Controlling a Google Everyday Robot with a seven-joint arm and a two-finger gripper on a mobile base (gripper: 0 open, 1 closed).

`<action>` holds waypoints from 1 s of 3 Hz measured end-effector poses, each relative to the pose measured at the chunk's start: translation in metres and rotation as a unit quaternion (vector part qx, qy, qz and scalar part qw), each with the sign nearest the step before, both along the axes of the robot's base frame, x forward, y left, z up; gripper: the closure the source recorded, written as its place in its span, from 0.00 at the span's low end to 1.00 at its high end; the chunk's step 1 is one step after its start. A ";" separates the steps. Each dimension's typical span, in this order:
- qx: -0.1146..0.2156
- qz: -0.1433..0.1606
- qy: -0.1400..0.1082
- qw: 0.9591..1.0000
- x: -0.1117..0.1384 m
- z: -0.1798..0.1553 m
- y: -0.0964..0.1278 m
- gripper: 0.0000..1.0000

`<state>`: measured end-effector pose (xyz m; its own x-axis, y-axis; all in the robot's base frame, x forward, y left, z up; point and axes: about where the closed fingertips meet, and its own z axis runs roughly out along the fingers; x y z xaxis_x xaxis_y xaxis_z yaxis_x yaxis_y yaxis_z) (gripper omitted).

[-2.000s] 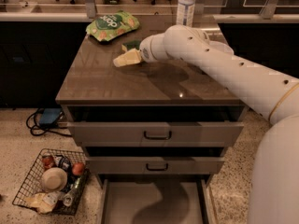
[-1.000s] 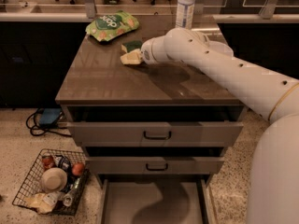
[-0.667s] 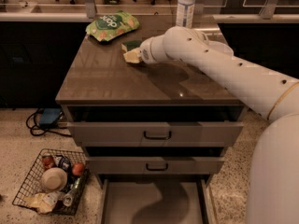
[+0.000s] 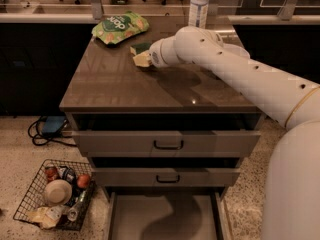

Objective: Place sponge into bottom drawer

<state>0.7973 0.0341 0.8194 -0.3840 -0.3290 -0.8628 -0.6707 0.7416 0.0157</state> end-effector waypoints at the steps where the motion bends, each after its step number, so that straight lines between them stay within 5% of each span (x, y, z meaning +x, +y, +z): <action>1: -0.019 0.025 -0.006 0.999 -0.011 0.024 -0.006 1.00; 3: -0.101 0.084 -0.034 0.991 -0.076 0.084 -0.046 1.00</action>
Offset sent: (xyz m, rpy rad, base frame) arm -0.0793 -0.0560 0.1038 -0.2604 -0.0876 0.2073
